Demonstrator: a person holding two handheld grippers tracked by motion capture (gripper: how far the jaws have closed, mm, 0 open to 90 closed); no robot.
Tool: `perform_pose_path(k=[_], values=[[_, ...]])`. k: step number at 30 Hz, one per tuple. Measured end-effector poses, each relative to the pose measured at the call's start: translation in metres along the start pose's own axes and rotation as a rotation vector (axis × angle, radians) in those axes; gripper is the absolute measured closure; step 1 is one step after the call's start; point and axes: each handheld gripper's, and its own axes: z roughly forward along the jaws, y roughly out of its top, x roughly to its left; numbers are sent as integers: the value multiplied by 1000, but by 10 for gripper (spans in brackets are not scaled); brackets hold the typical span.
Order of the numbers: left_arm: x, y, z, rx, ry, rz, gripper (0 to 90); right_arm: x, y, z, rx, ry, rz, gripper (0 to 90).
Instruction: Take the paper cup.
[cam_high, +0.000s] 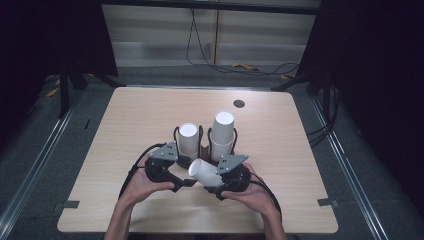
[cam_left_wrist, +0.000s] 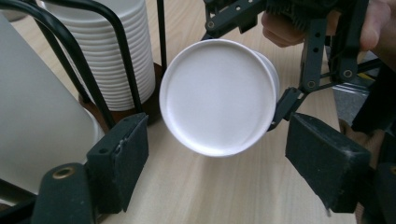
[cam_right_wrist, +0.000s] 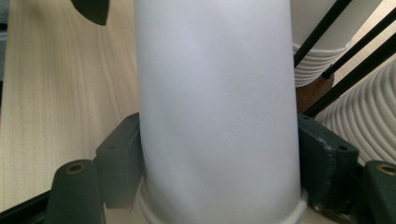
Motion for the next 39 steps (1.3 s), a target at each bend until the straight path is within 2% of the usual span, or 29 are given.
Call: perform_pose_path(k=[1, 4, 10, 17, 21, 26, 28, 32, 39], values=[[0, 0, 1, 10, -3, -6, 217, 0, 1, 0, 9, -1, -4, 257], [3, 2, 4, 63, 25, 2, 214, 0, 3, 1, 25, 2, -11, 257], [3, 5, 4, 64, 12, 15, 222, -1, 4, 4, 44, 13, -10, 257], [3, 8, 3, 90, 20, 11, 213, 3, 11, 9, 84, 33, -54, 261], [3, 7, 3, 99, 13, 16, 201, 3, 16, 10, 113, 26, -81, 261], [4, 8, 4, 113, 3, 26, 213, 2, 19, 9, 129, 24, -86, 261], [4, 8, 5, 114, -23, 37, 249, 1, 21, 8, 139, 33, -87, 261], [5, 6, 6, 117, -18, 27, 246, 1, 22, 7, 159, 35, -92, 260], [7, 7, 7, 145, -21, 46, 244, -1, 27, 8, 208, 25, -115, 260]])
